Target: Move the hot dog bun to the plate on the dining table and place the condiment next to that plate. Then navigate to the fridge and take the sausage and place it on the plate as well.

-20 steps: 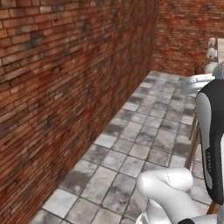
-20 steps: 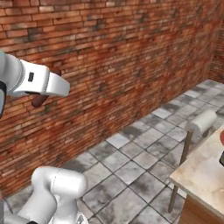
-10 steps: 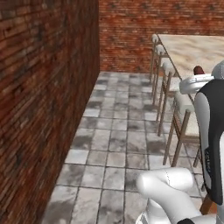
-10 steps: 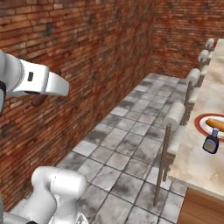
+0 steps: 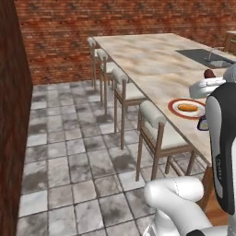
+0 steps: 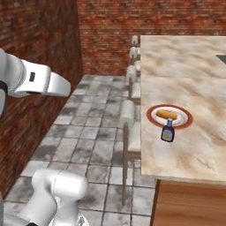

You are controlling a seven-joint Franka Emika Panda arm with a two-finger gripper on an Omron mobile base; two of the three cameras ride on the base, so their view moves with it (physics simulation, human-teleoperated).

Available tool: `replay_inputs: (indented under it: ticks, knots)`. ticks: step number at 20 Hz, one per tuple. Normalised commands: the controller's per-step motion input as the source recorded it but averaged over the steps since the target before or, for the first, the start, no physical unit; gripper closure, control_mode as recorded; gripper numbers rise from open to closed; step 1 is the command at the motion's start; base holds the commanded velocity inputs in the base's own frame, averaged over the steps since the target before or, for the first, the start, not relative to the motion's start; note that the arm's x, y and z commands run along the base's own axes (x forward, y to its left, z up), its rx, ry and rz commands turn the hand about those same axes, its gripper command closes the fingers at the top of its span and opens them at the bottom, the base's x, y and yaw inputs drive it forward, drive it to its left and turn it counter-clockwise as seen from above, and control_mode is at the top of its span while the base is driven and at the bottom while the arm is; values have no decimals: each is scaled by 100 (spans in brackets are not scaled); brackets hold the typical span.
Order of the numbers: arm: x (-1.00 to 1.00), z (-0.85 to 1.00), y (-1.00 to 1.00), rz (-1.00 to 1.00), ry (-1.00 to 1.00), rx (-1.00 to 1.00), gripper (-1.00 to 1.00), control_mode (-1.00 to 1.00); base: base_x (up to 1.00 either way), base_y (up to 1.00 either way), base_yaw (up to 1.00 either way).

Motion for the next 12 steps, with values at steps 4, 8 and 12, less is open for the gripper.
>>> replay_inputs:
  ticks: [4,8,12]
  knots:
    - [0,0,0,0,0,0,100,100,38,14,-64]
    - [0,0,0,0,0,0,100,100,48,41,-65]
    - [0,0,0,0,0,0,100,100,55,60,-53]
